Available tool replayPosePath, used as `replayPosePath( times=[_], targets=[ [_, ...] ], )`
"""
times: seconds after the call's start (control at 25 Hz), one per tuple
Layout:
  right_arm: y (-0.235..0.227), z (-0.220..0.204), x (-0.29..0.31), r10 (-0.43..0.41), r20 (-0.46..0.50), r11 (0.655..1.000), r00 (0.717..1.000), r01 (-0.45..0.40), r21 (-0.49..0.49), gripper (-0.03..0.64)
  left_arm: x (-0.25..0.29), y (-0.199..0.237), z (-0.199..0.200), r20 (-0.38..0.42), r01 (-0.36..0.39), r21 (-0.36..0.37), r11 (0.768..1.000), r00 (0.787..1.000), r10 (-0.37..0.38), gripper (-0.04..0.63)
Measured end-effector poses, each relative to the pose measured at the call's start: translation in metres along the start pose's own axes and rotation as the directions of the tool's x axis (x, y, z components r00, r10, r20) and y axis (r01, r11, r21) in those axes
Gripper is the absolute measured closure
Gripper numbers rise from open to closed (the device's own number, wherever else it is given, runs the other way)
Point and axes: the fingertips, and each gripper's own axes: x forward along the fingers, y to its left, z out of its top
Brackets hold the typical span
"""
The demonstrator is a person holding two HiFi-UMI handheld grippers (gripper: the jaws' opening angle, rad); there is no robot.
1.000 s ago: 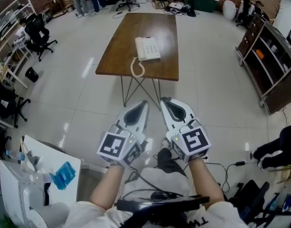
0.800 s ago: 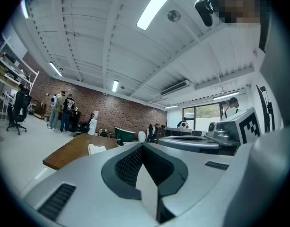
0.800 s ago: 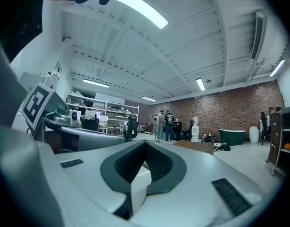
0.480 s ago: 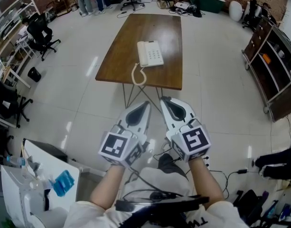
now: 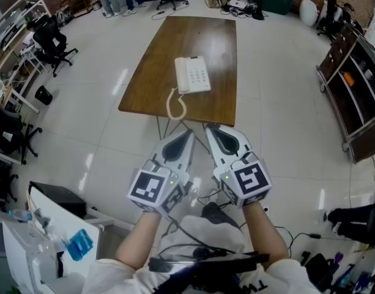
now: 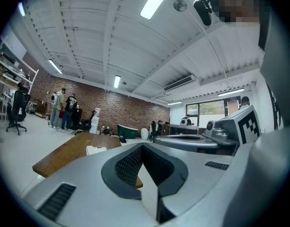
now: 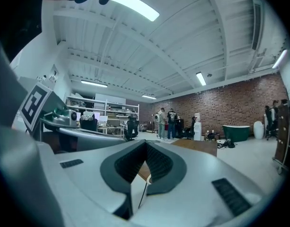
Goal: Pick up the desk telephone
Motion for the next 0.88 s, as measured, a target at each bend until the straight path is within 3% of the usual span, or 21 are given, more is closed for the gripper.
replayPosePath(
  times=[0.88],
  targets=[
    [-0.087, -0.005, 0.051, 0.081, -0.014, 0.997, 0.997, -0.081, 0.011, 0.617, 0.096, 0.031, -0.011, -0.036, -0.099, 0.006, 0.995, 0.994, 0.1, 0.591]
  ],
)
